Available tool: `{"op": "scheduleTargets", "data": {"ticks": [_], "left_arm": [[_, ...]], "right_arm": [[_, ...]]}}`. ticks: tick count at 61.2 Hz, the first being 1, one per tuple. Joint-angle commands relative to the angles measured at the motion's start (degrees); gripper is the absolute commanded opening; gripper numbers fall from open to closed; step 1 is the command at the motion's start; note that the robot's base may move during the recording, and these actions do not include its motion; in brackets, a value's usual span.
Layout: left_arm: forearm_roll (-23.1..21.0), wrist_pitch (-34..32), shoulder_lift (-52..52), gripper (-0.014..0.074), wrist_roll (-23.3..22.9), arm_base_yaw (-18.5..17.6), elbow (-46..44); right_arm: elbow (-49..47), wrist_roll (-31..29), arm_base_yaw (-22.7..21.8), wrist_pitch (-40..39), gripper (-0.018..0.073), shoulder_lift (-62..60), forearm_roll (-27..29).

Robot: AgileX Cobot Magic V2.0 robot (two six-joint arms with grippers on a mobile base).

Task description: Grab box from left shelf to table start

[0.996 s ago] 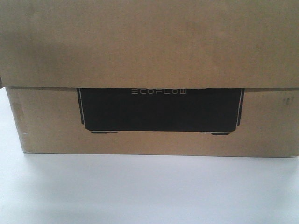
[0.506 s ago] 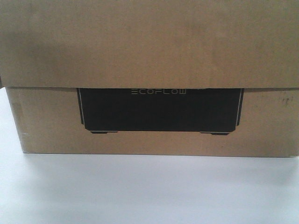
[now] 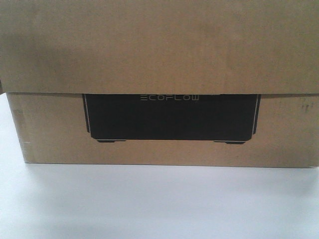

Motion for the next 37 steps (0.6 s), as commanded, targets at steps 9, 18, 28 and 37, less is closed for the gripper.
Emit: {"op": "scheduleTargets", "data": {"ticks": [9, 18, 28, 37], "left_arm": [[0.2, -5.1, 0.2, -0.0085, -0.2, -0.2, -1.6], [0.1, -5.0, 0.2, -0.0085, -0.2, -0.2, -1.5], [-3.7, -4.8, 0.0, -0.0085, -0.1, -0.1, -0.9], [-12.4, -6.9, -3.1, -0.0085, 11.4, 3.8, 3.5]], "right_arm": [[-0.1, -0.7, -0.3, -5.2, 0.0036, -0.2, -0.7], [-0.1, -0.7, -0.3, -5.2, 0.0036, -0.2, -0.7], [-0.1, -0.7, -0.3, -5.2, 0.0036, -0.2, -0.7], [-0.1, -0.7, -0.3, -5.2, 0.0036, -0.2, -0.7]]}}
